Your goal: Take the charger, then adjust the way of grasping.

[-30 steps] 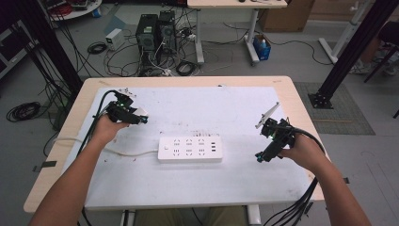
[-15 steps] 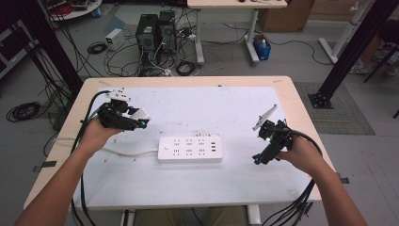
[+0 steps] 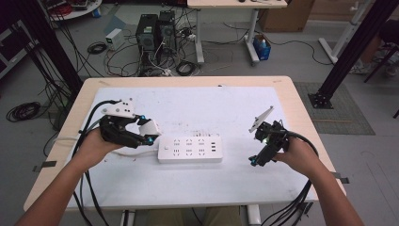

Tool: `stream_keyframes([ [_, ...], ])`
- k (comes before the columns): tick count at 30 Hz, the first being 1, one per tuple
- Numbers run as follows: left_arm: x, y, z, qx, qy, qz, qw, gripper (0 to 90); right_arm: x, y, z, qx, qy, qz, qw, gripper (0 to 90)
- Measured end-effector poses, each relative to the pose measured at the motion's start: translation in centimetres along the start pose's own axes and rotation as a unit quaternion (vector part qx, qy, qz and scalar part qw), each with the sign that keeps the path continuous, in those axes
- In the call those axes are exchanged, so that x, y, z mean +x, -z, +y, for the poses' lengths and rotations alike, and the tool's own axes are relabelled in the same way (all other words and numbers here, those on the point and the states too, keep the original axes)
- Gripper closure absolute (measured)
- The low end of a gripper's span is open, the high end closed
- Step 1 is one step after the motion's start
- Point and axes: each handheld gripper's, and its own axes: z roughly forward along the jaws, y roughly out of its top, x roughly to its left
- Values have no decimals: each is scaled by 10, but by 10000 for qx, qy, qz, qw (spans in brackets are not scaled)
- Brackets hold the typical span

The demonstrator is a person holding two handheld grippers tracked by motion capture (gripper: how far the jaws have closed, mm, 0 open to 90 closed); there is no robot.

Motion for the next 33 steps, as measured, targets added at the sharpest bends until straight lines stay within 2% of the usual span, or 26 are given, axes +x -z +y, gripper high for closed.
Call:
stream_keyframes([
  [9,-20,-11,18,-19,-457,-382,9982,424,4,2,0,-2,10,-8,10000,12],
  [12,-23,-13,19,-49,-464,-386,9982,424,4,2,-1,-13,12,-14,10000,11],
  [15,-24,-17,23,22,-523,-373,9979,424,5,4,-2,-22,-100,48,9999,12],
  [17,-24,-18,26,74,-582,-351,9977,424,5,6,-1,-152,-264,125,9995,12],
  [21,-25,-19,31,82,-625,-321,9975,424,4,10,-1,-358,-443,52,9984,12],
  [22,-26,-20,33,68,-614,-306,9976,424,5,13,0,-576,-595,99,9965,12],
  [23,-26,-21,35,71,-636,-317,9974,424,5,13,0,-576,-595,99,9965,12],
  [25,-26,-22,39,10,-664,-343,9972,424,5,16,1,-804,-754,148,9938,12],
  [26,-25,-22,41,-12,-674,-349,9971,424,5,18,1,-927,-805,245,9921,12],
  [30,-27,-26,49,-99,-768,-341,9964,424,7,21,4,-1205,-984,450,9868,12],
  [31,-28,-28,51,-92,-824,-326,9960,424,9,21,6,-1358,-1076,633,9828,12],
  [32,-29,-30,52,-85,-860,-318,9958,424,9,21,6,-1358,-1076,633,9828,12],
  [33,-31,-33,53,-90,-918,-298,9953,424,10,21,8,-1447,-1130,804,9797,12],
])
